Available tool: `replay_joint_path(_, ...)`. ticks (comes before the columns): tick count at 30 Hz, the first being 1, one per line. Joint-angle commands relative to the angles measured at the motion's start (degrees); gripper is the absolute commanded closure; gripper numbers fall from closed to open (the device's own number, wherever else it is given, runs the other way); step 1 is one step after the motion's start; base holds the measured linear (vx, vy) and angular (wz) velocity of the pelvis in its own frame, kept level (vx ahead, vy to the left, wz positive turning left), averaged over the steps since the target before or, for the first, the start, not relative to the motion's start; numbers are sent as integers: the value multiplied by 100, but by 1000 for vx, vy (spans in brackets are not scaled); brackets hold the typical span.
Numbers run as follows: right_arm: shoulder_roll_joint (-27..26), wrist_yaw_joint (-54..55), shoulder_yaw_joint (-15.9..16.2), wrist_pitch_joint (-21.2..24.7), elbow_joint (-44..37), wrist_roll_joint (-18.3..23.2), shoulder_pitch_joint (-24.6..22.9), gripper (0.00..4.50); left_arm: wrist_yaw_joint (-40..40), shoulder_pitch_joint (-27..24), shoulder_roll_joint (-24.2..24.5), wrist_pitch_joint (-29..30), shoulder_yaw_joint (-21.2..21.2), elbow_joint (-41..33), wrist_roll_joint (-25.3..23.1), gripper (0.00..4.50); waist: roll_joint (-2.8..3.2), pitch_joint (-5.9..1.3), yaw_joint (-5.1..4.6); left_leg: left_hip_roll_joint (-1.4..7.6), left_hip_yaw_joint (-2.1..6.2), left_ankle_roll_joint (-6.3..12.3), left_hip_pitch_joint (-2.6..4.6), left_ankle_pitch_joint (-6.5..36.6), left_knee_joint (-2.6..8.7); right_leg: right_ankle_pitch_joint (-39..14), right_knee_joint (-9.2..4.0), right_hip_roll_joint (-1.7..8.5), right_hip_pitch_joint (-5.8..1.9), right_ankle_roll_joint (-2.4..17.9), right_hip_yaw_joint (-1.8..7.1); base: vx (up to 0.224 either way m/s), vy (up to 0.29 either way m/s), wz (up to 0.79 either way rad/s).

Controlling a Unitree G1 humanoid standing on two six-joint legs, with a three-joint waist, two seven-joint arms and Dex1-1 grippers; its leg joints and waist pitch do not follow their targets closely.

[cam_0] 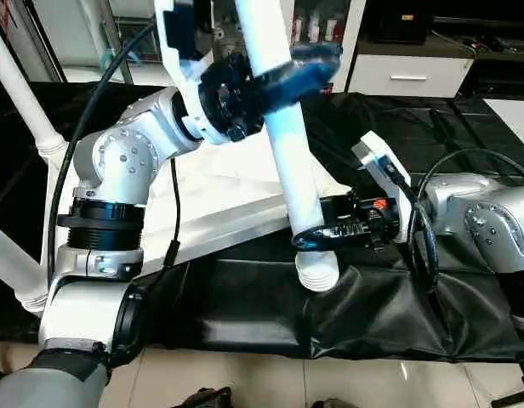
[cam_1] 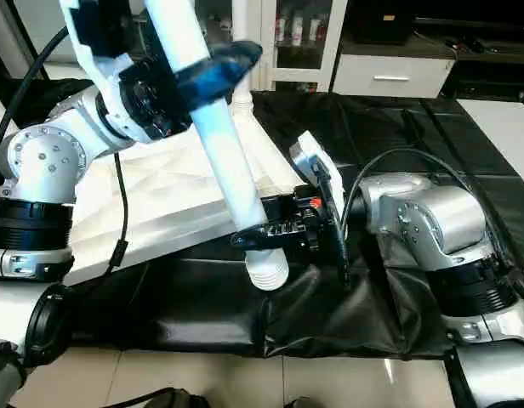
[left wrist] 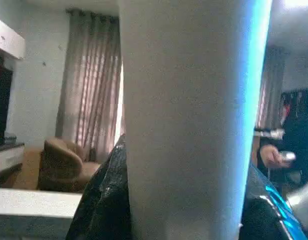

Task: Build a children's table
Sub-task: Insert table leg to table base

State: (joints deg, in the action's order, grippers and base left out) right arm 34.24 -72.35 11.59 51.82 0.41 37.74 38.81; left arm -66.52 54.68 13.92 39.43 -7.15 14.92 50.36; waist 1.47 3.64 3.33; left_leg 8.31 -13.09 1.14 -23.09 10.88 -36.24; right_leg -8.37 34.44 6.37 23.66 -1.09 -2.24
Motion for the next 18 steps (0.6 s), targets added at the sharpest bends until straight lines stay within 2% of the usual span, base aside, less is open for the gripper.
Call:
replay_joint_path(1,-61,-83,-48,39,-81,123,132,199,137,206,-18,-66,-173,9,92,289,-73,-439,8,441,262,-281,242,1523,500,-1746,-321,244,-197,1551,170,0,0,0)
replay_joint_path(4,-121,-69,-174,111,-45,281,227,211,195,220,-17,-60,-220,54,98,289,-79,-440,15,447,264,-268,238,1481,507,-1755,-320,240,-198,1529,167,0,0,0)
replay_joint_path(6,-160,-62,-245,152,-18,364,275,240,240,235,-22,-64,-286,114,128,289,-79,-440,13,443,261,-253,239,1451,502,-1710,-317,240,-197,1544,167,0,0,0)
replay_joint_path(16,-269,-45,-474,246,38,493,374,261,644,363,-34,-167,-574,483,118,289,-64,-443,31,442,263,-283,238,1477,504,-1713,-321,246,-199,1520,162,0,0,0)
replay_joint_path(18,-305,4,-523,235,55,489,378,262,915,431,-48,-190,-623,654,36,233,-62,-447,31,438,264,-284,249,1492,501,-1699,-324,240,-197,1517,161,0,0,0)
